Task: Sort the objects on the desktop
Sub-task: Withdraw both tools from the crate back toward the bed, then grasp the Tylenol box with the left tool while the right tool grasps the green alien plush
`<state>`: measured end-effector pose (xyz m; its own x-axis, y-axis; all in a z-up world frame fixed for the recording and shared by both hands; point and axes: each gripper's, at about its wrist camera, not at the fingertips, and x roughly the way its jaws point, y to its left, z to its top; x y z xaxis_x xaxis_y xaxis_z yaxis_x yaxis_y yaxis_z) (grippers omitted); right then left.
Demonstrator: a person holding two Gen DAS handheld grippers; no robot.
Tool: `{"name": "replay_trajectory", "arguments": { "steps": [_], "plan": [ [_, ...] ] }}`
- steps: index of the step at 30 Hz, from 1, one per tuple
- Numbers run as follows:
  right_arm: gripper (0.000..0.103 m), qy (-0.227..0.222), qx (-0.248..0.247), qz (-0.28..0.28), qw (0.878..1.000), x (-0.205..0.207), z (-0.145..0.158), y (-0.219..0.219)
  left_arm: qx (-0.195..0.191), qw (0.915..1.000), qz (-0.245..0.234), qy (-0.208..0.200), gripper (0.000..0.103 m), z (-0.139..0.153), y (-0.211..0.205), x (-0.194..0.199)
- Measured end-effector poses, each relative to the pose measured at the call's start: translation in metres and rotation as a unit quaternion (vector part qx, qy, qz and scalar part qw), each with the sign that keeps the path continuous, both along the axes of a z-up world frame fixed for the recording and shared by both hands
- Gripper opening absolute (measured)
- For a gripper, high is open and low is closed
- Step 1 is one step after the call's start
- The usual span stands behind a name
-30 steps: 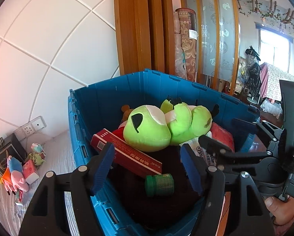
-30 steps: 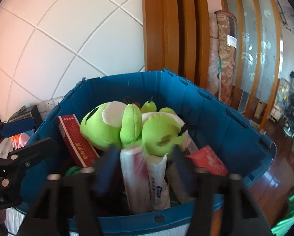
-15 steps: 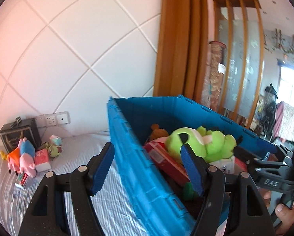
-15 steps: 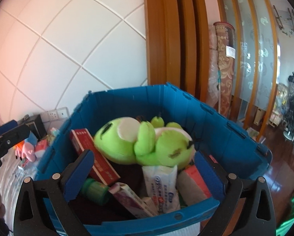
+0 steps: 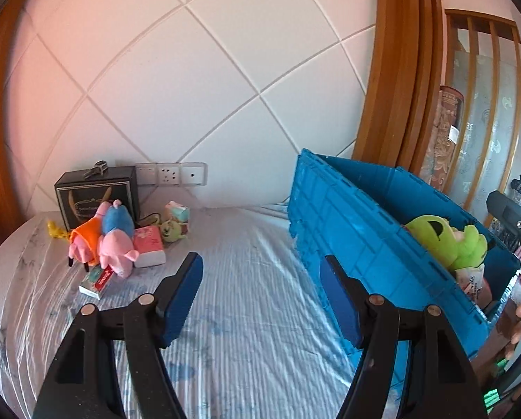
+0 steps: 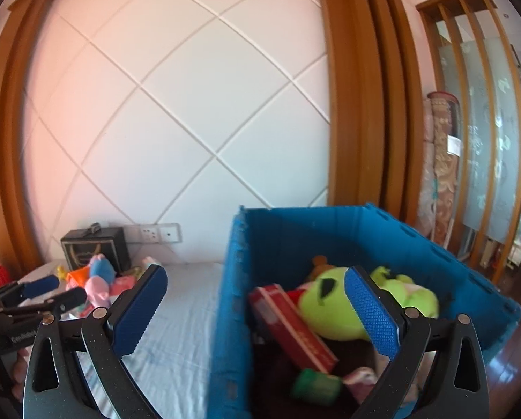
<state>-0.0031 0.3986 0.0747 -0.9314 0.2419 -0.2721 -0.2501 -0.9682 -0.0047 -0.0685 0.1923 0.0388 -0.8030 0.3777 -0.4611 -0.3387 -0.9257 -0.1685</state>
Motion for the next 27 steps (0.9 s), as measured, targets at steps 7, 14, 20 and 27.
{"name": "replay_trajectory", "arguments": {
  "steps": [7,14,20,27],
  "plan": [
    [0.103,-0.008,0.004,0.045,0.999,-0.042,-0.006,-0.076,0.0,0.9977,0.061,-0.028,0.069,-0.026,-0.099,-0.024],
    [0.103,-0.072,-0.014,0.091,0.993,-0.108,-0.044,-0.125,-0.035,0.9832,0.156,-0.088,0.069,-0.082,-0.187,-0.067],
    [0.103,-0.146,-0.031,0.108,0.983,-0.16,-0.09,-0.135,-0.052,0.967,0.19,-0.161,0.069,-0.149,-0.234,-0.114],
    [0.103,-0.232,-0.051,0.096,0.967,-0.222,-0.153,-0.119,-0.027,0.9597,0.19,-0.205,0.069,-0.2,-0.257,-0.175]
  ]
}}
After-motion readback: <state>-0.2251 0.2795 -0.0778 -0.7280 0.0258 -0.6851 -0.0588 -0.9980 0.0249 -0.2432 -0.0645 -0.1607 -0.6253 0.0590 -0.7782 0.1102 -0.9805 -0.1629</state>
